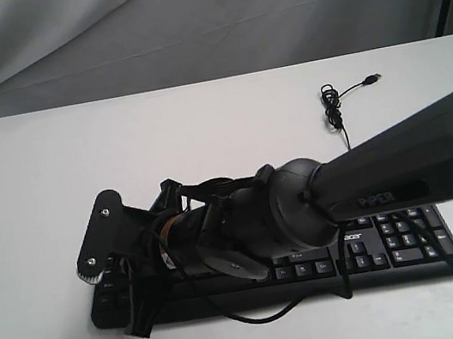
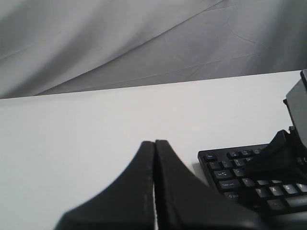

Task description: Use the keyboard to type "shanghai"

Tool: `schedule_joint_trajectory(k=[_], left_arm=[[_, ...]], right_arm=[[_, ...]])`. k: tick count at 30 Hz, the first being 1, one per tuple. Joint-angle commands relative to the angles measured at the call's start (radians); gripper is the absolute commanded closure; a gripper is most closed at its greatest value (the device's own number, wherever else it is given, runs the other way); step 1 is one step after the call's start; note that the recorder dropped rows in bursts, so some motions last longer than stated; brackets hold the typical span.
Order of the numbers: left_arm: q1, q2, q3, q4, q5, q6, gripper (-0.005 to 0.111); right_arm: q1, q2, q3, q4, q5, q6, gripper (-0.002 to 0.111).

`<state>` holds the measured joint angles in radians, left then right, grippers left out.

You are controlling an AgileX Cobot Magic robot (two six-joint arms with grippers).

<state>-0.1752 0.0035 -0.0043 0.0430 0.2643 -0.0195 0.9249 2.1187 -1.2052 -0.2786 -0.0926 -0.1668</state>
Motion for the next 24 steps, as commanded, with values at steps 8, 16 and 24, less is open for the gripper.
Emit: schedule_joint_trajectory(k=[8, 16, 24], left_arm=[[-0.004, -0.003, 0.004, 0.005, -0.005, -0.003, 0.107], [-0.004, -0.003, 0.004, 0.005, -0.005, -0.003, 0.107], [-0.004, -0.003, 0.004, 0.005, -0.005, -0.003, 0.107]], right_arm=[[0.003, 0.002, -0.008, -0.007, -0.036, -0.009, 0.108], [-0.002, 0.024, -0.008, -0.007, -0.046, -0.009, 0.108], [-0.008, 0.026, -0.008, -0.007, -0.058, -0.009, 0.108]])
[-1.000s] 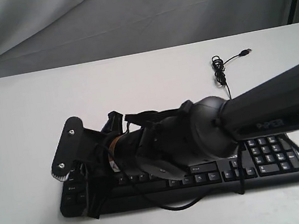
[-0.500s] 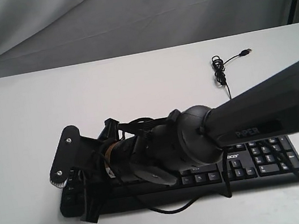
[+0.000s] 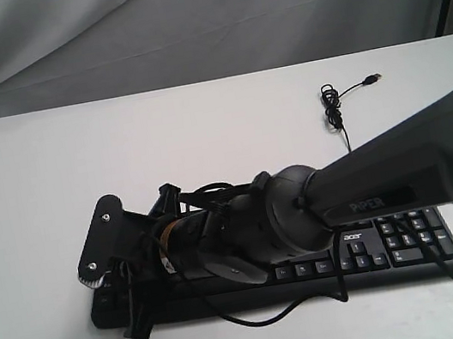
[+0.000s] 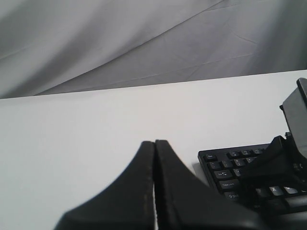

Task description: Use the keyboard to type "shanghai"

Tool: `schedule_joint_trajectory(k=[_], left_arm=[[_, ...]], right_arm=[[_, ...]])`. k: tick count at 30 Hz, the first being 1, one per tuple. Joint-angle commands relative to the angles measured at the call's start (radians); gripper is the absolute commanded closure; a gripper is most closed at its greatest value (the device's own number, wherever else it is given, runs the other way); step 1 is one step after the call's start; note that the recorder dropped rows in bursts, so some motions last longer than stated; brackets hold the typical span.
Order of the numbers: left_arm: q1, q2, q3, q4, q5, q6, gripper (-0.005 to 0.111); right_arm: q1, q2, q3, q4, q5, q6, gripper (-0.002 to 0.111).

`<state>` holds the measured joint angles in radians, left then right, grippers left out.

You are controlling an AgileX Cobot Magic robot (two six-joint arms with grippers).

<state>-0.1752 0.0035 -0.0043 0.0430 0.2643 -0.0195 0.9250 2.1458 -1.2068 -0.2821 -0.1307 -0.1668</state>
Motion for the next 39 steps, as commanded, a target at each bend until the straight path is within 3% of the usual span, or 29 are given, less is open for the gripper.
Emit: schedule_joint_trajectory(k=[1, 21, 28, 39], left_arm=[[-0.004, -0.003, 0.004, 0.005, -0.005, -0.003, 0.107], [-0.004, -0.003, 0.004, 0.005, -0.005, -0.003, 0.107], [-0.004, -0.003, 0.004, 0.005, -0.005, -0.003, 0.107], [-0.004, -0.003, 0.004, 0.005, -0.005, -0.003, 0.107]], right_arm=[[-0.008, -0.001, -0.006, -0.003, -0.019, -0.009, 0.108], [-0.009, 0.011, -0.006, -0.001, -0.023, -0.016, 0.108], [-0.017, -0.110, 0.004, -0.029, 0.030, -0.029, 0.108], [-0.113, -0.328, 0.354, 0.015, -0.061, -0.027, 0.108]])
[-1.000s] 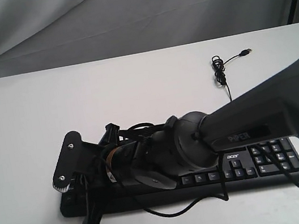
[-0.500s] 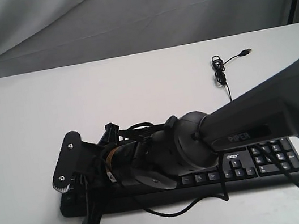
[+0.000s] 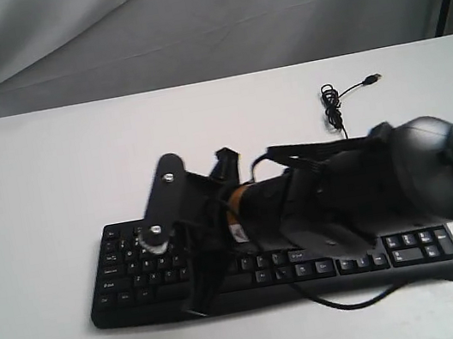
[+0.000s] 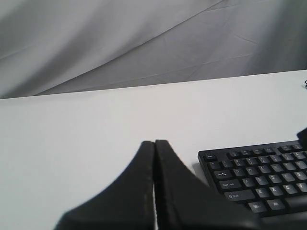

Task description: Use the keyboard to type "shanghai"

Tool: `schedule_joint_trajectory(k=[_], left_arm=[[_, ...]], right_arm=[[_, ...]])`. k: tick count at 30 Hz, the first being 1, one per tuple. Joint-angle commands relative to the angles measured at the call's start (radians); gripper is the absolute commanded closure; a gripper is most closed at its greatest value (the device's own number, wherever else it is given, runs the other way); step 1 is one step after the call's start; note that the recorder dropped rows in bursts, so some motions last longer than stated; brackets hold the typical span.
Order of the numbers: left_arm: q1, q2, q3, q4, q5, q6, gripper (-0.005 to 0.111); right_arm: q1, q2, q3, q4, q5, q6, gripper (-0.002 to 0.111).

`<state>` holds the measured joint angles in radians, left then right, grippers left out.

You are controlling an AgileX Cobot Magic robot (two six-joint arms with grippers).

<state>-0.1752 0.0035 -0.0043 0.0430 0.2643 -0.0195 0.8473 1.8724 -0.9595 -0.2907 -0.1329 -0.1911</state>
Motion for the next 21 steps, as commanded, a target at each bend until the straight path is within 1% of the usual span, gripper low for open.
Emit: schedule_joint_trajectory(k=[1, 8, 14, 21], left_arm=[[-0.004, -0.003, 0.004, 0.005, -0.005, -0.003, 0.107], [-0.004, -0.003, 0.004, 0.005, -0.005, -0.003, 0.107], [-0.004, -0.003, 0.004, 0.005, -0.005, -0.003, 0.107], [-0.004, -0.003, 0.004, 0.005, -0.005, -0.003, 0.107]], right_arm=[[-0.041, -0.057, 0.122, 0.023, -0.077, -0.001, 0.108], [-0.043, -0.017, 0.132, 0.040, -0.075, -0.001, 0.108], [-0.043, 0.041, 0.132, 0.040, -0.122, -0.001, 0.108], [-0.048, 0.043, 0.132, 0.040, -0.114, -0.003, 0.108]])
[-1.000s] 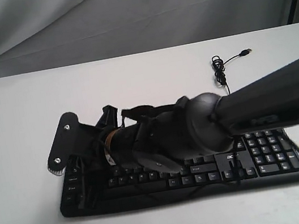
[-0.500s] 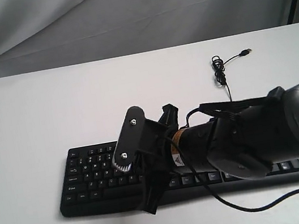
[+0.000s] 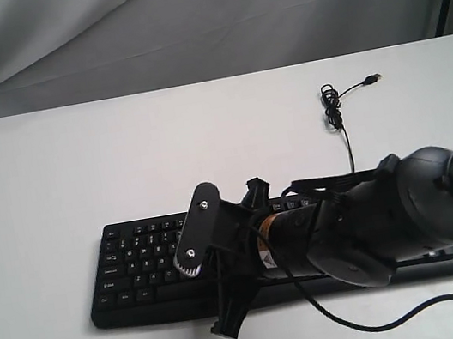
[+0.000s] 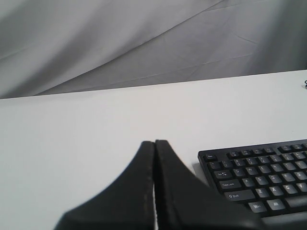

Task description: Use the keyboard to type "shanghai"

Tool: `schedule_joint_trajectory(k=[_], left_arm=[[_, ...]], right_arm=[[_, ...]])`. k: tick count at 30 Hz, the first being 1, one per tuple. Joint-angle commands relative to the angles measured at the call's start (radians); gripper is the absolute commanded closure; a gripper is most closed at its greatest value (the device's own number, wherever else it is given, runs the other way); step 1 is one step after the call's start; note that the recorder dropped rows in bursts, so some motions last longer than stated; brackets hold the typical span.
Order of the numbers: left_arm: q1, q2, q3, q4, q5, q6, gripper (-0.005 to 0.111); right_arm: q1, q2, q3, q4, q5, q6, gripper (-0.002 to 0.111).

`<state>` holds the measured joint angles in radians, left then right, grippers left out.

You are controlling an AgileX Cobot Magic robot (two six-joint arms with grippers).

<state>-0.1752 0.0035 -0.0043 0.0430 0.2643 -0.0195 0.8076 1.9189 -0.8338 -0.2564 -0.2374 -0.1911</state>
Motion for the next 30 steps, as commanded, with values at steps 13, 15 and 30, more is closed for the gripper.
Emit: schedule_joint_trajectory(k=[13, 15, 30], left_arm=[[-0.004, -0.003, 0.004, 0.005, -0.005, -0.003, 0.107], [-0.004, -0.003, 0.004, 0.005, -0.005, -0.003, 0.107], [-0.004, -0.003, 0.004, 0.005, -0.005, -0.003, 0.107]], right_arm=[[-0.014, 0.031, 0.006, 0.013, -0.020, -0.019, 0.108], [-0.018, 0.031, 0.006, 0.013, -0.020, -0.019, 0.108], [-0.018, 0.005, 0.006, 0.013, -0.039, -0.021, 0.108]])
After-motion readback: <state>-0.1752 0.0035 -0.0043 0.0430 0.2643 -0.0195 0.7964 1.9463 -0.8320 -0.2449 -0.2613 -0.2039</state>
